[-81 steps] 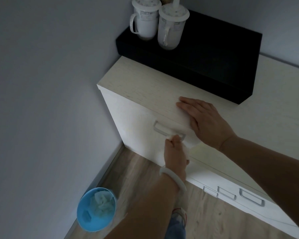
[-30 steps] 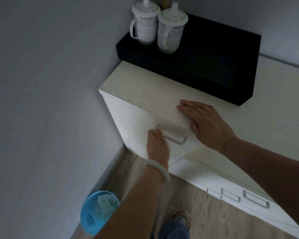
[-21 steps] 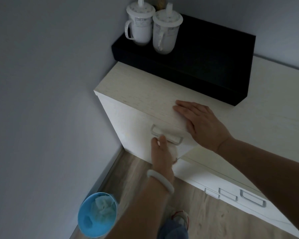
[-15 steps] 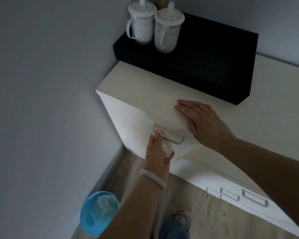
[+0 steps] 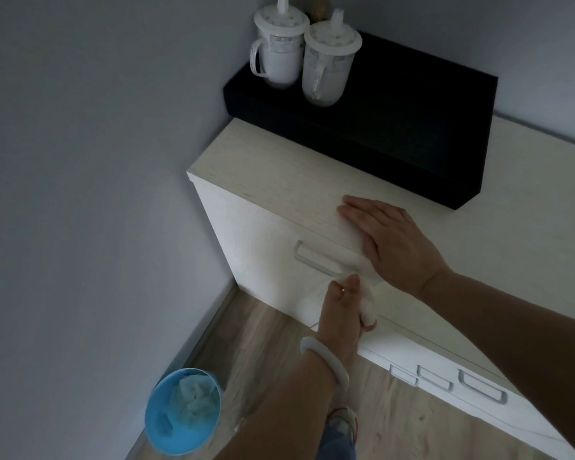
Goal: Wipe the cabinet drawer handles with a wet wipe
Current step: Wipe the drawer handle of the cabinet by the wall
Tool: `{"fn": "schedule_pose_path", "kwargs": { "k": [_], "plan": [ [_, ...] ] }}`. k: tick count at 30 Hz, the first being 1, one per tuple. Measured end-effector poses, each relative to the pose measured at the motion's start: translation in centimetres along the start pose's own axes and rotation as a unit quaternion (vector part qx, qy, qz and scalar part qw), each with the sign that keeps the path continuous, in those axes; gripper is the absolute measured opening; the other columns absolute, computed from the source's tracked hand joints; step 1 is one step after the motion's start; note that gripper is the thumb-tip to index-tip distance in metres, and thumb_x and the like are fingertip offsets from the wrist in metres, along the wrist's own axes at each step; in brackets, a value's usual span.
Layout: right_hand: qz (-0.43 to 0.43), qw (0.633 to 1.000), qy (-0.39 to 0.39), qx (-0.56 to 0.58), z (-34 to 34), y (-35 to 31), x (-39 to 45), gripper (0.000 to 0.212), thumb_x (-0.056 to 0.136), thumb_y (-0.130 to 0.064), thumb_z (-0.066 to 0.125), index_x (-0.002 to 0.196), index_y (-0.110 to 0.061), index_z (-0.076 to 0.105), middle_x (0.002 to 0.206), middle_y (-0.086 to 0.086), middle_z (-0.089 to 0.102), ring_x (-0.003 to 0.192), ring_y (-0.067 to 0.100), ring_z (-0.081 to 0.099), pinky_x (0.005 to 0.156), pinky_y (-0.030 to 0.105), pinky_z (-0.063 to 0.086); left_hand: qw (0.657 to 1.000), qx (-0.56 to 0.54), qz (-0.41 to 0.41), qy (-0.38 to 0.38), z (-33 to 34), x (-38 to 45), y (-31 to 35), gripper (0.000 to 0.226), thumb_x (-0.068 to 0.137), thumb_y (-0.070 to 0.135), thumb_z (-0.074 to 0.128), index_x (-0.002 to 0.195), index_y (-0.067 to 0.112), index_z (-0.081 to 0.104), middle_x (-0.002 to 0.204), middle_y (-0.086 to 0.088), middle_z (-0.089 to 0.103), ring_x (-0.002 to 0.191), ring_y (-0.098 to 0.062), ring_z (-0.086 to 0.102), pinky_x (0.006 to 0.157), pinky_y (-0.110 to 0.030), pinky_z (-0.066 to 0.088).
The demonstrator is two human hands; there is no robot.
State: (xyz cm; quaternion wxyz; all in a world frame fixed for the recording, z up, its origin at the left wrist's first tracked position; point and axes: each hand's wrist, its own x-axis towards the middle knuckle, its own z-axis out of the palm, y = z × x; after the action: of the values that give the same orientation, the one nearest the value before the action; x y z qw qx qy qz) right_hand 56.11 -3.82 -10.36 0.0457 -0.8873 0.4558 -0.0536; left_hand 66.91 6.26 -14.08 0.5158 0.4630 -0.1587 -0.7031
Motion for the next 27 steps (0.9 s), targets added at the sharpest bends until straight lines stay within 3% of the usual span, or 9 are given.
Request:
{"fn": "schedule_pose_path", "kwargs": {
  "k": [2,6,10,12,18,23,27],
  "plan": [
    [-0.003,1.0,0.0,0.001,0.0,0.0,0.0,0.056,0.092,-0.026,0.028,0.148,-0.023,0.034,0.155,-0.005,0.031,0.14,0.015,0.03,0.116,0.038,0.025,0.999,-0.03,-0.019,0.01,1.3,0.4,0.4,0.054,0.106,0.019,0.036,0.054,0.008,0.044,0.043,-0.002,0.037,0.037,-0.009,0.033,0.039,-0.02,0.028],
    [-0.004,1.0,0.002,0.003,0.0,0.1,0.1,0.056,0.092,-0.026,0.028,0.147,-0.022,0.035,0.155,-0.005,0.032,0.14,0.015,0.031,0.115,0.039,0.026,0.982,-0.14,-0.101,0.082,2.7,1.5,1.0,0.03,0.105,0.019,0.04,0.08,0.007,0.05,0.052,-0.001,0.041,0.039,-0.008,0.033,0.039,-0.018,0.032],
    [-0.008,1.0,0.008,0.005,0.1,0.1,0.0,0.054,0.093,-0.025,0.029,0.147,-0.023,0.035,0.154,-0.005,0.033,0.14,0.015,0.032,0.115,0.038,0.026,0.966,-0.21,-0.127,0.087,2.1,1.6,1.1,0.021,0.102,0.014,0.047,0.083,0.007,0.053,0.053,-0.001,0.043,0.039,-0.007,0.033,0.036,-0.018,0.03],
    [-0.007,1.0,0.014,0.009,0.1,0.1,0.0,0.053,0.094,-0.025,0.03,0.147,-0.023,0.036,0.154,-0.005,0.034,0.139,0.015,0.032,0.116,0.037,0.025,0.967,-0.195,-0.136,0.089,1.5,1.8,1.4,0.017,0.099,0.011,0.051,0.083,0.006,0.055,0.054,-0.002,0.043,0.038,-0.008,0.033,0.036,-0.018,0.028],
    [-0.006,1.0,0.019,0.012,0.0,0.3,-0.1,0.052,0.095,-0.024,0.032,0.147,-0.024,0.035,0.154,-0.006,0.033,0.139,0.014,0.032,0.115,0.033,0.021,0.988,0.026,-0.121,0.096,-0.3,0.9,2.6,0.007,0.093,0.016,0.061,0.091,0.01,0.062,0.056,0.003,0.053,0.049,-0.009,0.045,0.047,-0.021,0.039],
    [-0.013,1.0,0.026,0.008,0.0,0.2,-0.1,0.052,0.095,-0.025,0.033,0.147,-0.022,0.037,0.153,-0.005,0.035,0.138,0.015,0.034,0.114,0.033,0.022,0.988,0.002,-0.062,0.143,-2.9,1.6,4.5,0.009,0.093,0.017,0.063,0.098,0.01,0.066,0.075,0.001,0.06,0.064,-0.01,0.053,0.055,-0.024,0.045],
    [-0.009,1.0,0.02,0.001,-0.1,0.1,-0.1,0.054,0.094,-0.025,0.031,0.147,-0.022,0.036,0.153,-0.005,0.035,0.138,0.015,0.033,0.114,0.032,0.022,0.994,-0.017,-0.086,0.06,-2.0,0.8,3.3,0.014,0.095,0.017,0.06,0.106,0.009,0.063,0.073,0.001,0.06,0.058,-0.009,0.052,0.051,-0.022,0.042]
  ]
}}
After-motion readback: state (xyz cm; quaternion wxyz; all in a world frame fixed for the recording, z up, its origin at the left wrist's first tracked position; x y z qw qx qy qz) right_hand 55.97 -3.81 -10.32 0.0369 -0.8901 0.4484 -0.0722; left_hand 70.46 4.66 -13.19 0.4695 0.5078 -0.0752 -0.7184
